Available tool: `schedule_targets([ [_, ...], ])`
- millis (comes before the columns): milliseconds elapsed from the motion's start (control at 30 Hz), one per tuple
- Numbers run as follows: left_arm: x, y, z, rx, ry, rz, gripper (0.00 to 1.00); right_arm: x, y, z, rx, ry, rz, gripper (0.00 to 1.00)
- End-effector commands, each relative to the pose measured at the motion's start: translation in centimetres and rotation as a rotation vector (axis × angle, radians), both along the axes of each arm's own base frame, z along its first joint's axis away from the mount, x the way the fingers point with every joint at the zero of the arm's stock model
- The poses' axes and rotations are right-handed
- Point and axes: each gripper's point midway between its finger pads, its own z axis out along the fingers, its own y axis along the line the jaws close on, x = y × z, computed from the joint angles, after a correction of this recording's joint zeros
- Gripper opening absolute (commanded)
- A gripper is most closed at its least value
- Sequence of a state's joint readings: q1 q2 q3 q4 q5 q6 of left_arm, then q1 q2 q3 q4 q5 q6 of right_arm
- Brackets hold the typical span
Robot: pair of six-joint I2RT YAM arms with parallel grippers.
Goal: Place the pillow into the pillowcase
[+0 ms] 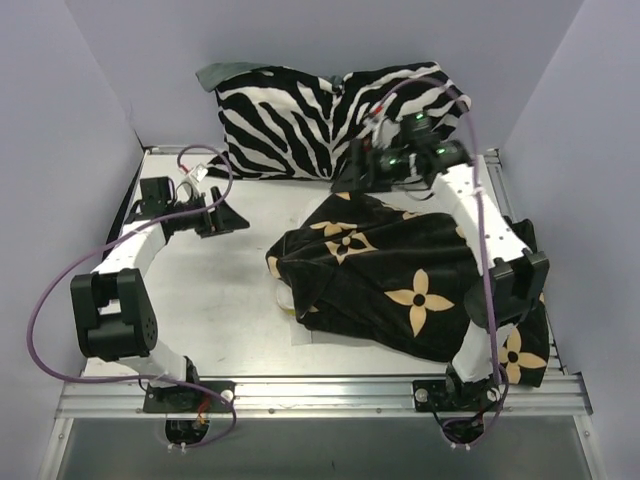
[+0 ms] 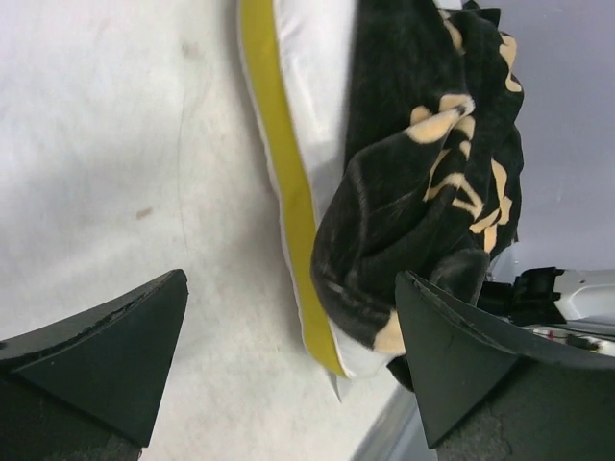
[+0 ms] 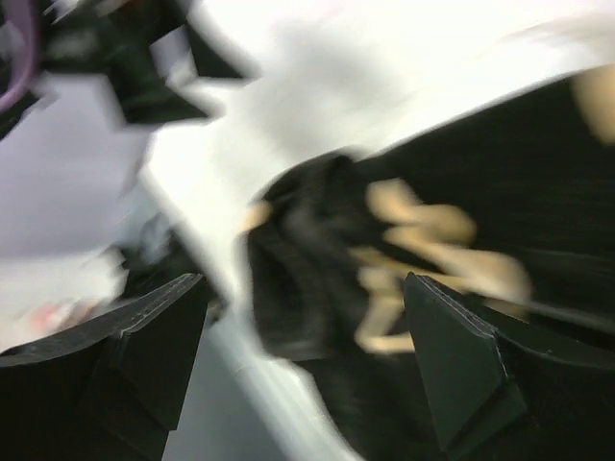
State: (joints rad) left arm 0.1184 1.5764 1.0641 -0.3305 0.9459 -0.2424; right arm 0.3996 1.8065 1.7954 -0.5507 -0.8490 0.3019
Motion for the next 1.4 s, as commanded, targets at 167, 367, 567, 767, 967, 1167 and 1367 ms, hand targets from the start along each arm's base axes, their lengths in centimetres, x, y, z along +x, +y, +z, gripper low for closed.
schedule_targets([
  [167, 6.1, -3.7, 4.4, 0.048, -0.317, -0.124, 0.96, 8.2, -9.7, -11.7, -0.507, -0.041, -0.115, 0.80],
  [367, 3.8, -3.3, 1.6, 0.083, -0.260, -0.118, 0.96, 9.9, -6.5, -15.4, -0.448, 0.045, -0.052, 0.62],
  [567, 1.3, -2.5, 2.5, -0.008, -0.258, -0.074, 0.92, 6.8, 5.6, -7.5, -0.095, -0.026, 0.152, 0.00],
  [767, 2.2, -0.4, 1.9, 0.008, -0.228, 0.004, 0.89, 0.2, 13.3, -0.7, 0.009, -0.280, 0.325, 0.04],
  [967, 3.2, 4.5, -4.1, 0.113, 0.046, 0.210, 0.77, -0.2, 10.3, -3.6, -0.097, -0.215, 0.272, 0.00],
  [1167, 1.5, 4.0, -3.5, -0.019, 0.007, 0.191, 0.82, 1.5, 7.2, -3.1, -0.107, -0.164, 0.174, 0.00],
  [1367, 1.1, -0.5, -5.3, -0.012, 0.045, 0.071, 0.86, 1.5, 8.9, -1.9, -0.054, -0.161, 0.208, 0.00],
])
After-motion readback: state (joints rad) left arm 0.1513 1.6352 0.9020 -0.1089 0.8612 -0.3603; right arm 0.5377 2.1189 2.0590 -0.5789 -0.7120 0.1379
